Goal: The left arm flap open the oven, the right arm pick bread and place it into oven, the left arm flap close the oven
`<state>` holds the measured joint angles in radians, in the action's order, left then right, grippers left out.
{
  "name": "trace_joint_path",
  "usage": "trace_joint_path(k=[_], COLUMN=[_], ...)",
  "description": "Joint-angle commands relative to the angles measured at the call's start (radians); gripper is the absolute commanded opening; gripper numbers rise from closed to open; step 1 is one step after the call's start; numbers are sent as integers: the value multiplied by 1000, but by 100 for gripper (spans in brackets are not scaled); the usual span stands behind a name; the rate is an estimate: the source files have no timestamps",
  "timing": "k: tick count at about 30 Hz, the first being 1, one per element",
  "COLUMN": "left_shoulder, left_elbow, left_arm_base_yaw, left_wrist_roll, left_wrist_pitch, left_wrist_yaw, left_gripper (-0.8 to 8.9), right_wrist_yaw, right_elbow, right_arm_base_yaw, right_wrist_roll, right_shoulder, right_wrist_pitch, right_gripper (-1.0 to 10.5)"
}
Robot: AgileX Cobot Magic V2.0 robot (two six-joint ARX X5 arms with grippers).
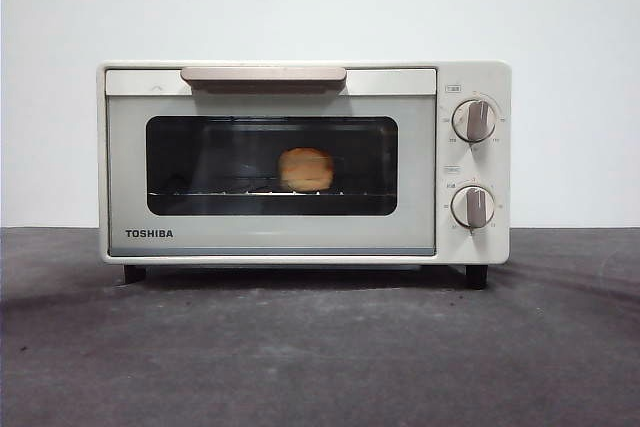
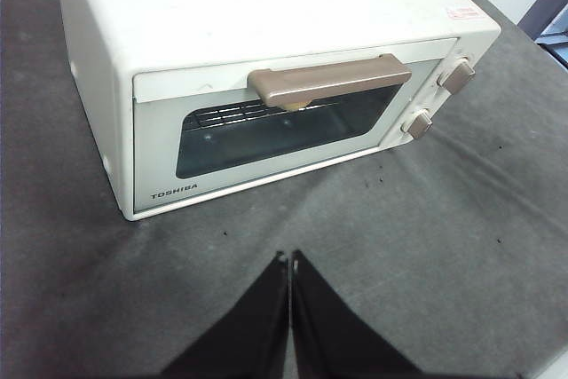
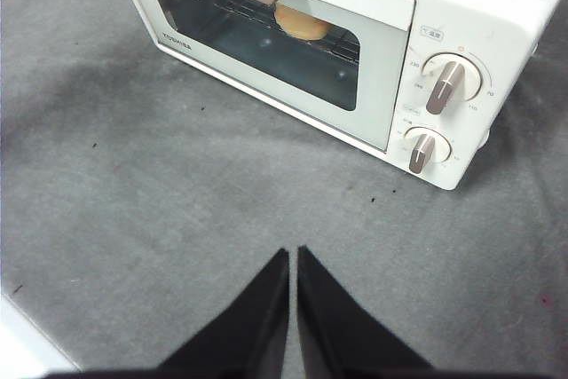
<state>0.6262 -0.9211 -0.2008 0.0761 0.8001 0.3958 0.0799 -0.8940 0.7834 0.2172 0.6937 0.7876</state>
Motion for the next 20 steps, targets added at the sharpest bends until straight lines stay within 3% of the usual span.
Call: trace_joint_path(k=[1,5,8,14,20], left_shoulder=[-10,-71,-134,-268,-383], left_elbow=[-16,-12,30,219,421], left_arm_base_yaw=[-3,23,70,158,199], left_wrist_roll=[-13,-184,-260,-270,-270], left_wrist_pitch=[-8,-64,-230,-573,-674], left_wrist_yaw=[0,-8,-29,-178,-259], left_gripper=[11,11,11,11,11], right_wrist_yaw=[0,0,0,0,0], right_elbow=[-10,-10,-10,-10,-10], right_arm_base_yaw=[5,5,5,5,5], right_wrist_roll=[11,11,11,11,10], right_shoulder=[4,3,4,3,3], right_wrist_pitch=[-10,-10,-10,-10,-10], right_gripper=[10,10,10,10,10])
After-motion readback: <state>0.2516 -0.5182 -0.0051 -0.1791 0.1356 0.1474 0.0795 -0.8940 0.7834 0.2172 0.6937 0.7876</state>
